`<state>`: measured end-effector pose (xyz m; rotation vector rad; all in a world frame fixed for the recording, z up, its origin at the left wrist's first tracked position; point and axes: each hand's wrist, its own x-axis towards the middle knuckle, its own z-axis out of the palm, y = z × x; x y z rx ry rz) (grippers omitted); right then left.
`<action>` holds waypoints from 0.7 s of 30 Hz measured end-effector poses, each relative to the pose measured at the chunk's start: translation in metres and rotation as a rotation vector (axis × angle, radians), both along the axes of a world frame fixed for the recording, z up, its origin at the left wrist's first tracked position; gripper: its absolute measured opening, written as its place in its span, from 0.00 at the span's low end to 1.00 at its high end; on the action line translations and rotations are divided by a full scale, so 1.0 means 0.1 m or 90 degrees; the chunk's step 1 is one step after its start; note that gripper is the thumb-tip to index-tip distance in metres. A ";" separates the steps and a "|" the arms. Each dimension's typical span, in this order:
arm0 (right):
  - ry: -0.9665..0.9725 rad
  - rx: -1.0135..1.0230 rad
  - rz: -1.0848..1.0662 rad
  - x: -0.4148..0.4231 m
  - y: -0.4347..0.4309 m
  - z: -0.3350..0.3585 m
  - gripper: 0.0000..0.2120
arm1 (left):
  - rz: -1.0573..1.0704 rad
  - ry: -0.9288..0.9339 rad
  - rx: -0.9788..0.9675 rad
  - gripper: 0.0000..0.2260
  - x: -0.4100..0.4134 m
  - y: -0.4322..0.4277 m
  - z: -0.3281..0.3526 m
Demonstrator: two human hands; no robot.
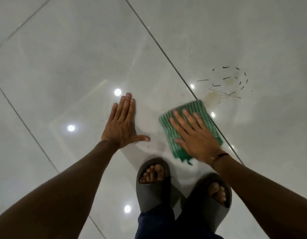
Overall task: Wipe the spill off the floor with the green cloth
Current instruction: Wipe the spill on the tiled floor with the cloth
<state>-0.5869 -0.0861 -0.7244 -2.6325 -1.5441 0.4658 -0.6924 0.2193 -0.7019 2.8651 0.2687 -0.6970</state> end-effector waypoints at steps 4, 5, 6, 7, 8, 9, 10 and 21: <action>0.008 0.026 -0.073 0.02 0.93 0.07 0.38 | -0.003 -0.004 -0.026 0.75 -0.04 0.03 -0.03; 0.021 0.022 -0.033 0.00 0.96 0.08 0.38 | -0.011 0.000 -0.029 0.74 -0.03 0.04 -0.03; 0.035 0.015 0.030 -0.04 0.88 0.08 0.38 | -0.016 0.009 -0.033 0.74 -0.02 0.06 -0.01; 0.037 0.011 0.103 -0.08 0.71 0.06 0.38 | -0.018 0.021 -0.041 0.75 -0.02 0.07 0.01; 0.030 0.007 0.176 -0.07 0.46 0.03 0.37 | -0.020 0.031 -0.053 0.76 -0.01 0.07 0.03; 0.030 -0.005 0.233 0.00 0.22 0.03 0.37 | -0.021 0.036 -0.063 0.77 0.00 0.07 0.03; 0.023 -0.014 0.266 0.13 0.03 0.02 0.37 | -0.018 0.040 -0.072 0.78 0.00 0.08 0.04; 0.044 0.056 0.231 -0.23 0.78 0.01 0.35 | -0.040 0.059 -0.135 0.82 0.01 0.20 0.08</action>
